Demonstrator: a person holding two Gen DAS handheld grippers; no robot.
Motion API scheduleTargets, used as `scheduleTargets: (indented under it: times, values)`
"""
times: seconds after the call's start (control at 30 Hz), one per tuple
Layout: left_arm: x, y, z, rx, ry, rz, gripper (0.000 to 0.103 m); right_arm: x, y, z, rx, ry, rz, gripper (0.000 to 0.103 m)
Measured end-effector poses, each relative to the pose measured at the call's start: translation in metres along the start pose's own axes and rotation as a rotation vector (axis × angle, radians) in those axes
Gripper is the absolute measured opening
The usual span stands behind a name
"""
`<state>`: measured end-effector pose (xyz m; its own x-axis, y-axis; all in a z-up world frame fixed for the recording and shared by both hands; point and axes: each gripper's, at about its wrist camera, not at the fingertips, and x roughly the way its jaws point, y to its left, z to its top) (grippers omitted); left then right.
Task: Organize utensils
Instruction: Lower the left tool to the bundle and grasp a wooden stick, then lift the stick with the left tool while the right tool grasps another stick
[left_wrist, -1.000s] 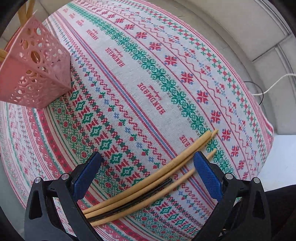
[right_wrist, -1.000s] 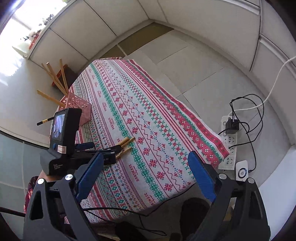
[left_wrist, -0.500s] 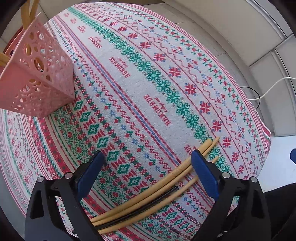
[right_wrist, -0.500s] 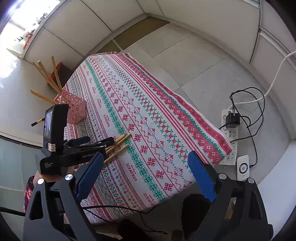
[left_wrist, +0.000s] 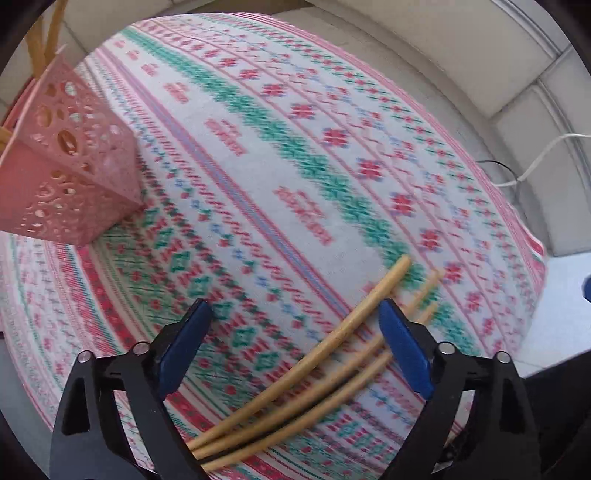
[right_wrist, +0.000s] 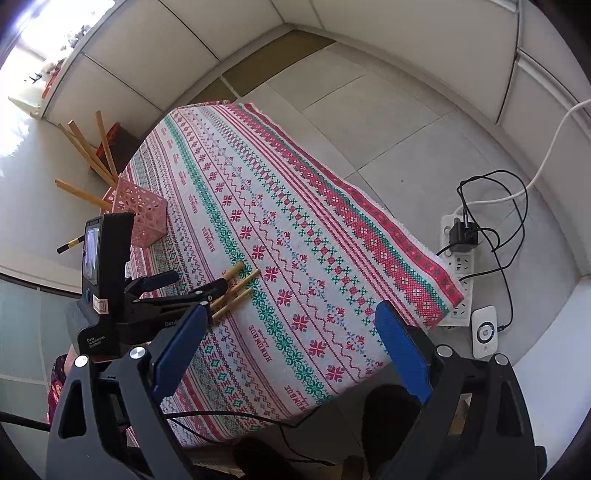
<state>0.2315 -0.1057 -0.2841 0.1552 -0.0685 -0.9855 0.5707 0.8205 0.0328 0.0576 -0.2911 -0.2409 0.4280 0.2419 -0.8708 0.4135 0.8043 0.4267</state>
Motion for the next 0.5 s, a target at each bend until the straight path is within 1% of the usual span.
scheduleTargets:
  times: [0.07, 0.1, 0.13, 0.17, 0.2, 0.23, 0.27, 0.3, 0.37, 0.4, 0.5]
  values:
    - [0.002, 0.014, 0.001, -0.018, -0.017, -0.019, 0.081, 0.001, 0.000, 0.000, 0.003, 0.004, -0.004, 0.090]
    - [-0.001, 0.014, 0.001, -0.014, -0.026, -0.018, 0.074, 0.002, 0.000, 0.000, 0.004, 0.006, -0.010, 0.090]
    - [-0.003, 0.014, 0.001, -0.007, -0.036, -0.008, 0.062, 0.004, 0.001, 0.000, 0.005, 0.008, -0.016, 0.090]
    - [-0.006, 0.015, 0.001, 0.003, -0.047, 0.009, 0.055, 0.006, 0.001, 0.001, 0.007, 0.010, -0.023, 0.090]
    - [-0.009, 0.014, 0.001, 0.012, -0.057, -0.020, 0.034, 0.009, 0.003, 0.001, 0.012, 0.015, -0.031, 0.090]
    - [-0.010, 0.012, 0.001, 0.020, -0.062, -0.015, 0.024, 0.012, 0.004, 0.001, 0.019, 0.022, -0.036, 0.090]
    - [-0.013, 0.009, 0.002, 0.023, -0.070, -0.015, 0.022, 0.018, 0.006, 0.002, 0.025, 0.036, -0.041, 0.090]
    - [-0.013, 0.009, 0.001, 0.020, -0.081, -0.019, 0.017, 0.024, 0.009, 0.003, 0.030, 0.045, -0.049, 0.090]
    - [-0.019, 0.008, -0.003, 0.029, -0.123, -0.019, 0.015, 0.037, 0.016, 0.004, 0.037, 0.060, -0.070, 0.090]
    - [-0.022, 0.010, -0.007, 0.040, -0.147, -0.001, 0.013, 0.043, 0.019, 0.004, 0.043, 0.070, -0.073, 0.089]
    - [-0.032, 0.016, -0.017, 0.048, -0.195, 0.031, 0.010, 0.062, 0.025, 0.006, 0.098, 0.115, -0.035, 0.085]
